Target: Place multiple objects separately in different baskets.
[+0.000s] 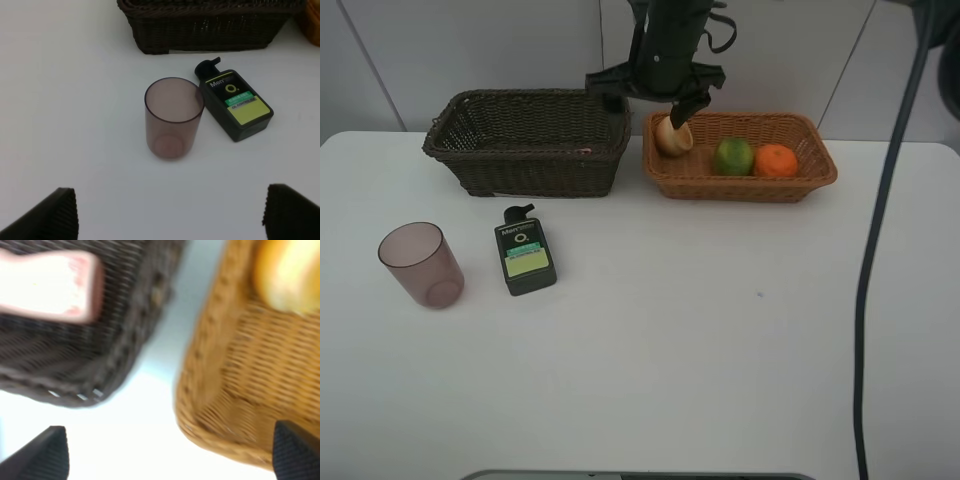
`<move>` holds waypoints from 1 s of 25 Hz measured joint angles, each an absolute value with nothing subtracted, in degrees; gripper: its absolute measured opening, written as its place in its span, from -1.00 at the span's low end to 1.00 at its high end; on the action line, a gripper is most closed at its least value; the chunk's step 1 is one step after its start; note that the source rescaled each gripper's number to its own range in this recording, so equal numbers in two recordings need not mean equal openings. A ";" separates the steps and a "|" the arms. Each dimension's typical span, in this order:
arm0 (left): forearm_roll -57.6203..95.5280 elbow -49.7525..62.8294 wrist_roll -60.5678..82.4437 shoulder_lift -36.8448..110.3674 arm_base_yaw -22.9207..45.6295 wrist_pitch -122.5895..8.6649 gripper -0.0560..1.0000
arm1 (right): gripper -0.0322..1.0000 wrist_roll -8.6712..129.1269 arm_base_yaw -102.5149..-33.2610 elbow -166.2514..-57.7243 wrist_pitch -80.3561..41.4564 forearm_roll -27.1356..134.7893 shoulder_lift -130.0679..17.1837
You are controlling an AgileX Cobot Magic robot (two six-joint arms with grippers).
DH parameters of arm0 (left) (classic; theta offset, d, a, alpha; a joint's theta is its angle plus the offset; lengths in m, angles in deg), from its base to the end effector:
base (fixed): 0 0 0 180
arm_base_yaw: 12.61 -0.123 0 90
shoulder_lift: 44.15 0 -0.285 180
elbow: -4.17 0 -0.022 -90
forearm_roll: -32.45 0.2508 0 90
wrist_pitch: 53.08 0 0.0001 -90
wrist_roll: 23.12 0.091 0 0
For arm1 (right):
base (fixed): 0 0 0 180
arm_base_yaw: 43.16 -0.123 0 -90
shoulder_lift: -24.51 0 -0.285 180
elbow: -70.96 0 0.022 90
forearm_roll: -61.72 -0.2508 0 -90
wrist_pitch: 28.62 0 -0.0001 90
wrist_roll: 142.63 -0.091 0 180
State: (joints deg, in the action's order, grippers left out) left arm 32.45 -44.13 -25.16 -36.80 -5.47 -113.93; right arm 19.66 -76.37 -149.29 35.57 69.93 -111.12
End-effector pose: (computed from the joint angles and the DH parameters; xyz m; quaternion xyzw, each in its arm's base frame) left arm -0.0066 0.0008 0.2784 0.0378 0.8495 -0.0421 0.5245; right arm 0.4141 0.2571 0.2362 -0.1514 0.9701 0.0138 0.1893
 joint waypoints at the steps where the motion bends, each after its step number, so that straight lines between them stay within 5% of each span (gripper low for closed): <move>1: 32.45 -44.13 -25.16 -36.80 -5.47 -113.93 0.92 | 0.69 19.66 -75.68 -147.25 35.73 69.93 -109.37; 8: 32.45 -44.13 -25.16 -36.80 -5.47 -113.93 0.92 | 0.69 19.73 -67.57 -122.88 28.56 69.55 -92.79; 18: 32.45 -44.13 -25.16 -36.80 -5.47 -113.93 0.92 | 0.69 24.81 -44.71 -87.33 23.30 69.57 -61.24; 25: 32.45 -44.13 -25.16 -36.80 -5.47 -113.93 0.92 | 0.70 27.53 -42.96 -74.30 24.48 68.13 -35.33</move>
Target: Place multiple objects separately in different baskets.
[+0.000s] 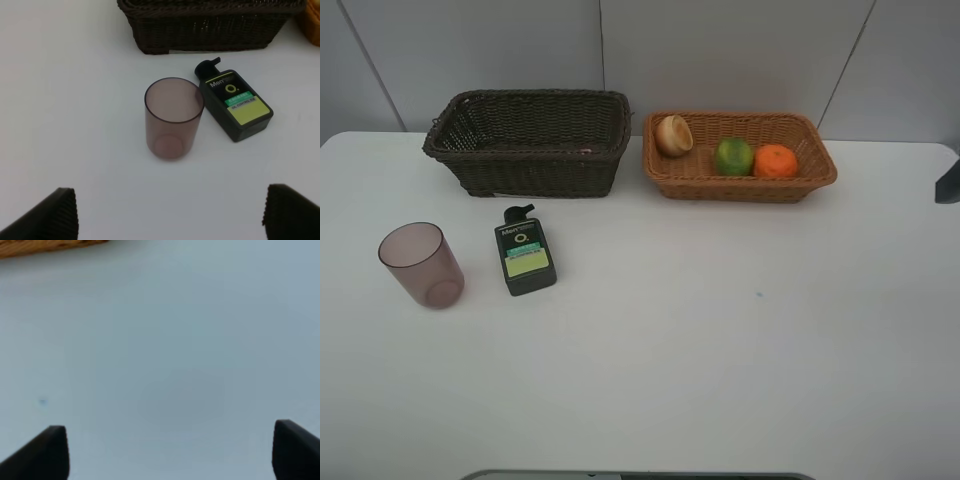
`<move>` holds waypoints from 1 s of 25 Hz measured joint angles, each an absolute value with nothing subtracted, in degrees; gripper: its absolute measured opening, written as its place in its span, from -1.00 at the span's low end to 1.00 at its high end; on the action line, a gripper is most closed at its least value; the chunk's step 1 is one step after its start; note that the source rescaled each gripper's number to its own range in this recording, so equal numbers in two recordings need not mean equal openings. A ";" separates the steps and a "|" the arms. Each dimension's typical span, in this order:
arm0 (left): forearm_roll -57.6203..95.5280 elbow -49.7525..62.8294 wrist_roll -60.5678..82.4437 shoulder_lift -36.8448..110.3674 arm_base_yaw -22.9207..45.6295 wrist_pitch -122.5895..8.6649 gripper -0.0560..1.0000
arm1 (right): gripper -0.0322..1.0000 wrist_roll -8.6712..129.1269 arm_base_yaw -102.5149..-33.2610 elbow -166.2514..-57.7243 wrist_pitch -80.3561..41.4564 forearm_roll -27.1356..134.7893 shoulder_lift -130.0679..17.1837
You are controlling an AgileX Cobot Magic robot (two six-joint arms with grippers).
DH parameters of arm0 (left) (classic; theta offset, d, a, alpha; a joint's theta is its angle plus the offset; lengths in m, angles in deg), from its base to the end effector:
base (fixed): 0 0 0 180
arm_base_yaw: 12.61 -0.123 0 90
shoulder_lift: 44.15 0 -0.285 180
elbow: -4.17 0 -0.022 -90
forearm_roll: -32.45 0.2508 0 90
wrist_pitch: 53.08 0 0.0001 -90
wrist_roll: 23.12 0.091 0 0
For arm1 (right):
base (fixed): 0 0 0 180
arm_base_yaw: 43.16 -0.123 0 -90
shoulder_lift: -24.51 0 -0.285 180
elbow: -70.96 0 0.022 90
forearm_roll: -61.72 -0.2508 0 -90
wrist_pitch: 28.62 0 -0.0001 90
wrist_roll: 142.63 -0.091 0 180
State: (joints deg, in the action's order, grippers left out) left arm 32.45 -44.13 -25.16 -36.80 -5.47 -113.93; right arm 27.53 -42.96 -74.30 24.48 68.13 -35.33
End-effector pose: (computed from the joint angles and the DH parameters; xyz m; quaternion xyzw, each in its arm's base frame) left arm -0.0066 0.0008 0.2784 0.0378 0.8495 -0.0421 0.5245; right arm 0.1571 -0.0087 0.2948 0.0642 0.9570 -0.0288 0.2813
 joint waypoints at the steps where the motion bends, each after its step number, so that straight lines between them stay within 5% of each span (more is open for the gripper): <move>1: 32.45 -44.13 -25.16 -36.80 -5.47 -113.93 0.92 | 0.70 28.28 -42.96 -72.59 25.35 67.92 -31.54; 14: 32.45 -44.13 -25.16 -36.80 -5.47 -113.93 0.92 | 0.70 33.21 -42.96 -67.82 34.85 64.70 5.57; 25: 32.45 -44.13 -25.16 -36.80 -5.47 -113.93 0.92 | 0.70 33.32 -42.96 -67.82 35.27 64.72 16.75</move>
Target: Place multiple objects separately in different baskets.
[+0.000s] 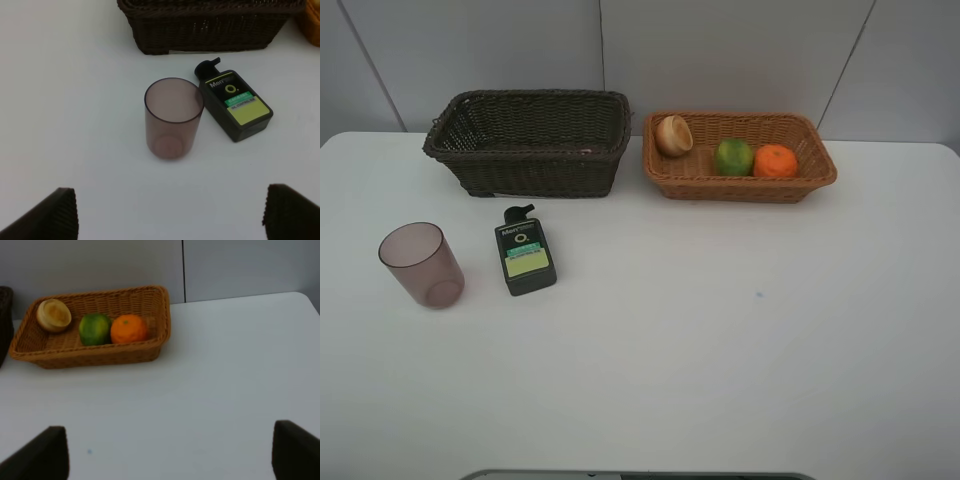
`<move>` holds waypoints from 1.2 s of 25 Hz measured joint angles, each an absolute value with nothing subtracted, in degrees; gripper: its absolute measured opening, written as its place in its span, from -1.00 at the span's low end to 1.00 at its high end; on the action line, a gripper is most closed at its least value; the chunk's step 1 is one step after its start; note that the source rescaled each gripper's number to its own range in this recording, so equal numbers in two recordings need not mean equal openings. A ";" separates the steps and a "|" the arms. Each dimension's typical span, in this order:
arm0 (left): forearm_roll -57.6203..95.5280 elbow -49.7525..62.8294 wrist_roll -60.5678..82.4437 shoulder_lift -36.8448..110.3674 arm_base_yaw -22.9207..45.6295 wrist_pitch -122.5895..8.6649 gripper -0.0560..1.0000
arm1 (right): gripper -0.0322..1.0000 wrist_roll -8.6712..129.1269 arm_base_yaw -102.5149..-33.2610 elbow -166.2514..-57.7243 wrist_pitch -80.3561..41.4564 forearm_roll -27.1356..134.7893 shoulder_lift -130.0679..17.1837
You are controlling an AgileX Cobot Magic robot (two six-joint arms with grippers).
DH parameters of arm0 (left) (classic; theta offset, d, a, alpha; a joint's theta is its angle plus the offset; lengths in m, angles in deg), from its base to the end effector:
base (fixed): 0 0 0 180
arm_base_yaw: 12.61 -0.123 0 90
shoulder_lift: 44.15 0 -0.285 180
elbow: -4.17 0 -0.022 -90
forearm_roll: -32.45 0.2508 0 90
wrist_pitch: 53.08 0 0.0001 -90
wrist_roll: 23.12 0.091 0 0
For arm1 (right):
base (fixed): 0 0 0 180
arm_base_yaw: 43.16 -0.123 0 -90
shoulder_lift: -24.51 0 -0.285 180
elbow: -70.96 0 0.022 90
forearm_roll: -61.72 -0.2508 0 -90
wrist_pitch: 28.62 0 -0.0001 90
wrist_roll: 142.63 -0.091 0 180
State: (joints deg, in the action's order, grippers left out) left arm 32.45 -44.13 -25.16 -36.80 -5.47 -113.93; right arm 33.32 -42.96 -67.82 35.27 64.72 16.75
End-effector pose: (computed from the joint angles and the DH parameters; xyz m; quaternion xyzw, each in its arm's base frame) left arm -0.0066 0.0008 0.2784 0.0378 0.8495 -0.0421 0.5245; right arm -0.0239 -0.0042 0.3073 0.0343 0.8323 -0.0074 0.5533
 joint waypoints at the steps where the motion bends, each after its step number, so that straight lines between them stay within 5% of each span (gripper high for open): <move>1: 32.45 -44.13 -25.16 -36.80 -5.47 -113.93 0.92 | 0.70 33.32 -42.96 -67.82 35.27 64.72 16.80; 30: 32.45 -44.13 -25.16 -36.80 -5.47 -113.93 0.92 | 0.70 33.32 -42.96 -61.83 32.15 62.21 17.16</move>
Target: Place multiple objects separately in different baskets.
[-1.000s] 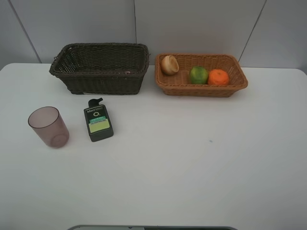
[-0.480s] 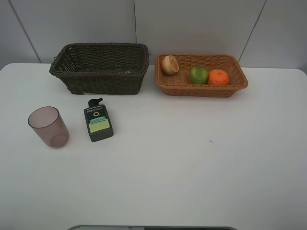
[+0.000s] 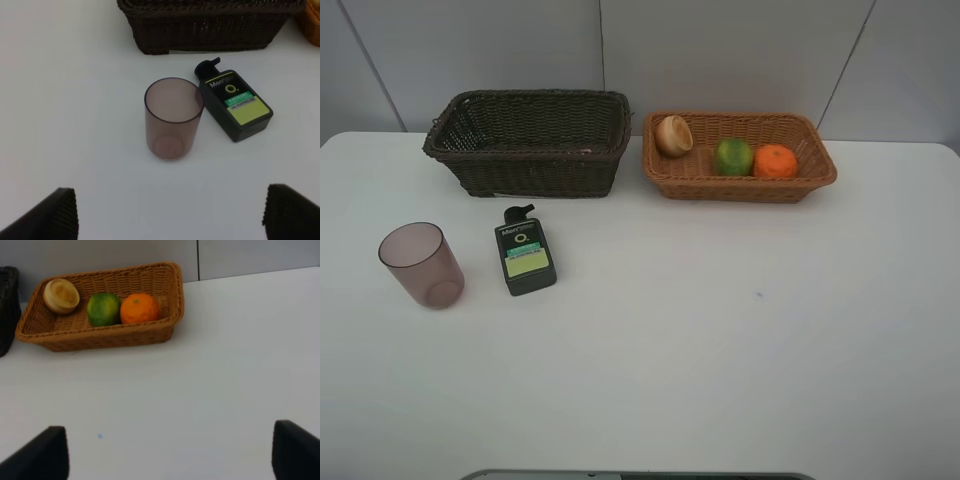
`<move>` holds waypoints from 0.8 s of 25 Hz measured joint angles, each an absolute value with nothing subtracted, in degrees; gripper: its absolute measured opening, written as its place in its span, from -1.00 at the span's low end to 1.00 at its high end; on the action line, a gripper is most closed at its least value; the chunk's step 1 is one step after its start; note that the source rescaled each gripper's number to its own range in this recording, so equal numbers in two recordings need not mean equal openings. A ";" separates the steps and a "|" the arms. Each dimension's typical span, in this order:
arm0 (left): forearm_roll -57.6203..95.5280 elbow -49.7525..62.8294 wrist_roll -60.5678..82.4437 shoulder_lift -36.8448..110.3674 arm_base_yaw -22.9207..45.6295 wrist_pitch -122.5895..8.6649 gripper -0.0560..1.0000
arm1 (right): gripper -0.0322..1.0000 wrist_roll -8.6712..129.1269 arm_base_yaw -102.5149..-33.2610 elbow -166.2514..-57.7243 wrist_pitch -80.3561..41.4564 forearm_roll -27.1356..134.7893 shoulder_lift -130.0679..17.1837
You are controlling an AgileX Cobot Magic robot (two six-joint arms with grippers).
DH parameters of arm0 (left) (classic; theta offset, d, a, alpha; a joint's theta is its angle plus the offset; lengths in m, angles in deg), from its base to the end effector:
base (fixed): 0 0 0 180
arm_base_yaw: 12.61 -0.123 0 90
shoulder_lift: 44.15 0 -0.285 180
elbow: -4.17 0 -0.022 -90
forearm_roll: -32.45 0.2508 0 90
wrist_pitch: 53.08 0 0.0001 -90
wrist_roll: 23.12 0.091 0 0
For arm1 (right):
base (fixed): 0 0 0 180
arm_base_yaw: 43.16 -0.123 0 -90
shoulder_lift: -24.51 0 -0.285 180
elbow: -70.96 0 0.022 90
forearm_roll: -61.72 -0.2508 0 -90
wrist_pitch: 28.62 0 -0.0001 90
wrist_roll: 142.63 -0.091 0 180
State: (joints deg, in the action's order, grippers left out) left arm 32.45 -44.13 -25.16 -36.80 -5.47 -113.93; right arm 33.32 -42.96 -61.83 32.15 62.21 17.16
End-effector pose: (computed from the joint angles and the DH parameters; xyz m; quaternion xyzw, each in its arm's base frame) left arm -0.0066 0.0008 0.2784 0.0378 0.8495 -0.0421 0.5245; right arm -0.0089 -0.0006 0.2838 0.0316 0.8443 0.0137 0.5347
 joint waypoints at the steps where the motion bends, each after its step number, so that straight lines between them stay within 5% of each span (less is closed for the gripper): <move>1: 32.45 -44.13 -25.16 -36.80 -5.47 -113.93 0.92 | 0.70 33.32 -42.96 -61.83 32.15 62.21 17.16; 20: 32.45 -44.13 -25.16 -36.80 -5.47 -113.93 0.92 | 0.70 33.32 -42.96 -61.83 32.15 62.21 17.16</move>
State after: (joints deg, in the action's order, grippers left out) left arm 32.45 -44.13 -25.16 -36.80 -5.47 -113.93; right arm 33.32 -42.96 -61.83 32.15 62.21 17.16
